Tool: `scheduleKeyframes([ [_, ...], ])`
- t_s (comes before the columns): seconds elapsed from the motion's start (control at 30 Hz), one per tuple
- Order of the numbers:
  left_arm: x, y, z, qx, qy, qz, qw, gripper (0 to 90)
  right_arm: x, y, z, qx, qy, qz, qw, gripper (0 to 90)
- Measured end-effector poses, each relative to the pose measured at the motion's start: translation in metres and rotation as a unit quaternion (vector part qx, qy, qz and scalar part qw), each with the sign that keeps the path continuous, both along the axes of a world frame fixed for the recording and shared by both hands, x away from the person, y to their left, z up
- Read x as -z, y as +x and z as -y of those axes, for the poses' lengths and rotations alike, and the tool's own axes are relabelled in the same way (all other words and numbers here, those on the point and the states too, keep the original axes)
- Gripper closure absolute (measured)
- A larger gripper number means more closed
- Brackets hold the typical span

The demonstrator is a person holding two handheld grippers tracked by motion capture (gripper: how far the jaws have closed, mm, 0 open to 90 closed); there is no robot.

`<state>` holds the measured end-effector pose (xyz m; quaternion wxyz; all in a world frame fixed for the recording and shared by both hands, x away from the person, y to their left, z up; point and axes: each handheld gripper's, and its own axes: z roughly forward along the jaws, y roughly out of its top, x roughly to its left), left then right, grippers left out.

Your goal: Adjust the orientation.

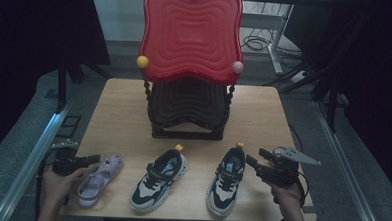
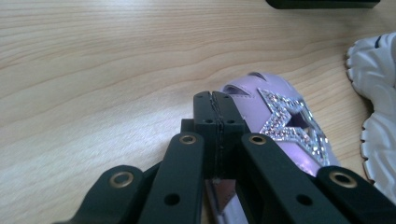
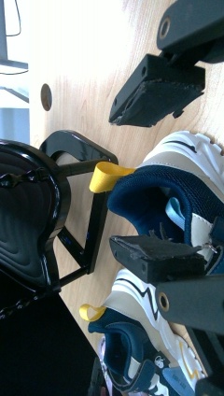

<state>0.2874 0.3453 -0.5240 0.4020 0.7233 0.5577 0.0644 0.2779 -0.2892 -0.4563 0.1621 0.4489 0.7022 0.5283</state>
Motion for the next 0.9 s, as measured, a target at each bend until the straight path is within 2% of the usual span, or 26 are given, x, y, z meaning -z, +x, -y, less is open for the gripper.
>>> scheduleKeyframes([
  [0.17,-0.004,-0.002,0.000,-0.001,0.003,0.015,0.9999,88.5,0.001,0.000,-0.001,-0.001,-0.003,0.000,1.0000,34.5],
  [0.33,-0.016,-0.012,-0.002,-0.013,0.011,0.051,0.9986,84.2,0.001,0.000,-0.001,0.001,-0.003,0.001,1.0000,34.5],
  [0.47,-0.030,-0.019,0.002,-0.008,0.010,0.073,0.9972,78.9,0.001,-0.001,-0.002,0.001,-0.004,0.000,1.0000,34.5],
  [0.6,-0.043,-0.025,0.011,-0.008,0.034,0.091,0.9952,60.7,0.001,-0.003,-0.002,0.000,-0.003,0.001,1.0000,34.5],
  [0.67,-0.048,-0.028,0.015,-0.005,0.037,0.097,0.9945,53.1,0.001,-0.003,-0.001,0.001,-0.002,0.002,1.0000,34.6],
  [0.77,-0.052,-0.030,0.021,-0.003,0.041,0.101,0.9941,46.7,0.001,-0.003,-0.001,0.002,-0.002,0.001,1.0000,34.6],
  [0.9,-0.055,-0.032,0.025,0.001,0.042,0.103,0.9938,42.6,0.002,-0.003,0.000,0.002,-0.003,-0.001,1.0000,34.6],
])
